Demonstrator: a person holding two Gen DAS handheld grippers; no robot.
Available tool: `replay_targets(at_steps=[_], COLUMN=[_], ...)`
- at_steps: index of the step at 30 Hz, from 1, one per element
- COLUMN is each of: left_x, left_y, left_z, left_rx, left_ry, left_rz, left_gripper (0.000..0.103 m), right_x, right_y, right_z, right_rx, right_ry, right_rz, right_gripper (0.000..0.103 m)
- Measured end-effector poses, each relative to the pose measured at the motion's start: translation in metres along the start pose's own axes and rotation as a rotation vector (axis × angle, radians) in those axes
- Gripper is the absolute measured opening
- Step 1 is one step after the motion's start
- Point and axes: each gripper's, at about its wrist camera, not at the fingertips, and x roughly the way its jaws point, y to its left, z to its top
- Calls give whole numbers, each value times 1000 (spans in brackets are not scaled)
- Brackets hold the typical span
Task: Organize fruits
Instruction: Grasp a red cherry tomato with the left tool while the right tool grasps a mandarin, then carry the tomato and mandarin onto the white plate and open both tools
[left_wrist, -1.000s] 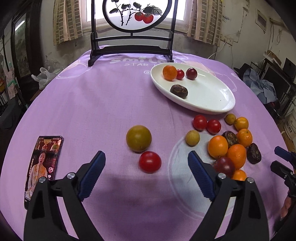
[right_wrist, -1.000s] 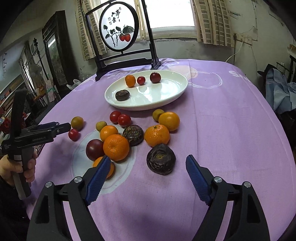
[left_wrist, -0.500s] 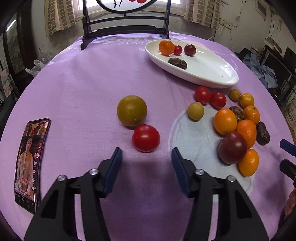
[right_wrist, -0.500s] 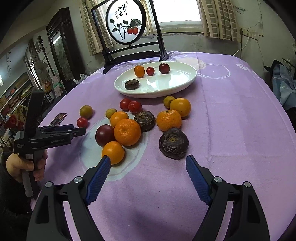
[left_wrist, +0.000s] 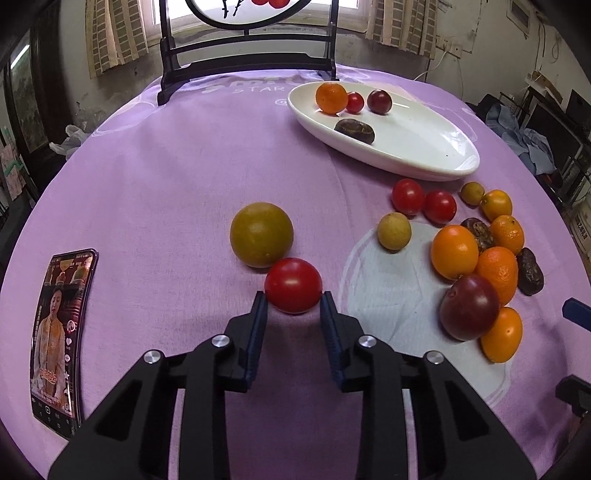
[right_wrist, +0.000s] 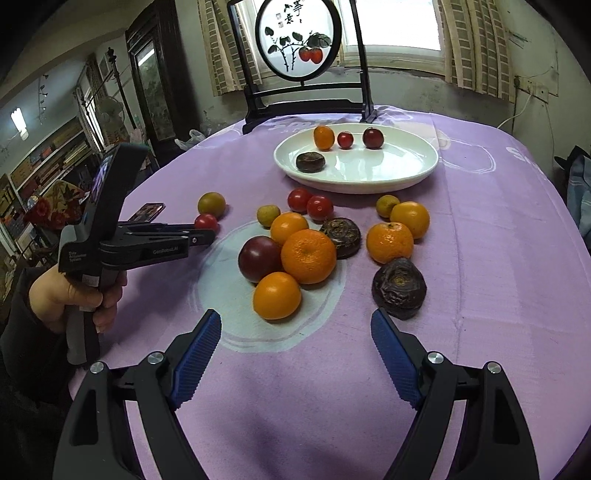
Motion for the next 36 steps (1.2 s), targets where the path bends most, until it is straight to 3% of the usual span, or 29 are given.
replay_targets(at_steps=[8, 10, 16, 20, 27, 29, 36], left_x=[7, 7, -3, -17, -29, -30, -34], left_y=[-7, -6, -2, -5, -11, -12, -15], left_z=[6, 7, 4, 1, -3, -3, 1], left_rx=[17, 13, 3, 9, 26, 30, 49], left_ry=[-4, -13, -26, -49, -65, -63, -63], left_rz=[15, 28, -1, -19, -43, -51, -77], left_gripper=[39, 30, 30, 30, 30, 30, 30], right_x=[21, 23, 32, 50, 66, 69, 49], right_y=[14, 17, 20, 21, 27, 25, 16], right_z=[1, 1, 2, 5, 13, 16, 17], right_rx=[4, -1, -5, 1, -18, -19, -1], right_ry=[54, 57, 82, 133, 154, 147, 114], right_rz=[1, 10, 5, -28, -90, -113, -33], right_gripper=[84, 84, 83, 65, 52, 37, 37])
